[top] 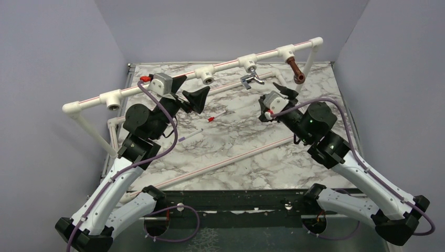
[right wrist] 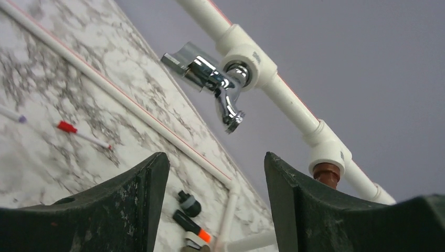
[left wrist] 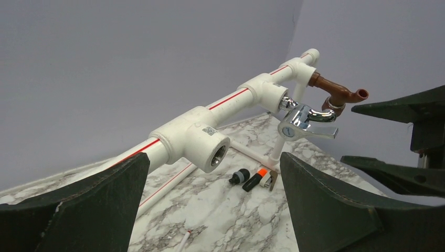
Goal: Install the water faucets
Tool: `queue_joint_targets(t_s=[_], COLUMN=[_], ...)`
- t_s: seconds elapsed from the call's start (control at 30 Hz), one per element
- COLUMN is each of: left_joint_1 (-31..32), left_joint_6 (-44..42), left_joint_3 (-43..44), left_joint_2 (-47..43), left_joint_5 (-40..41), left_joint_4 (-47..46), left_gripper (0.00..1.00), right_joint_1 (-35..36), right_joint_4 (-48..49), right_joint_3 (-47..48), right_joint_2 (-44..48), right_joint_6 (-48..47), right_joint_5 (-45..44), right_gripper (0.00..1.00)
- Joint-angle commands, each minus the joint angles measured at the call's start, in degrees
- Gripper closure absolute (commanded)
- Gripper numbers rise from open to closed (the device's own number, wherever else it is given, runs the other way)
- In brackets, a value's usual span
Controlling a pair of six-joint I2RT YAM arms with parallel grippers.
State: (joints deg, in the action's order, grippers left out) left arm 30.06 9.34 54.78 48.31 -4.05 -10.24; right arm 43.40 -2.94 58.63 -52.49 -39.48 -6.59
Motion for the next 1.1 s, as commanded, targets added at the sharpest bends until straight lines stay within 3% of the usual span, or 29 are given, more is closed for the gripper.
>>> queue_joint_targets(t_s=[0.0, 0.33, 1.07], left_joint_1=[-0.09, -0.09, -0.01], left_joint_6=[-0.34, -0.55, -0.43], left_joint_3=[-0.03, -0.37, -0.56], left_joint_2=[-0.81, -0.87, -0.41], left_joint_5=[-0.17, 0.10, -0.24], left_joint_4=[-0.97, -1.11, -1.36], left_gripper=[0.05, 0.04, 0.05], right_joint_1=[-0.15, 0.80, 2.68], right_joint_4=[3.97, 18.01, 28.15], right_joint_3=[-4.53, -8.79, -7.52], right_joint_2=[1.68, -0.44, -10.84], right_joint_6=[-20.62, -41.47, -59.94], right_joint_5=[3.97, 1.85, -0.10], right_gripper=[0.29, 0.29, 0.30])
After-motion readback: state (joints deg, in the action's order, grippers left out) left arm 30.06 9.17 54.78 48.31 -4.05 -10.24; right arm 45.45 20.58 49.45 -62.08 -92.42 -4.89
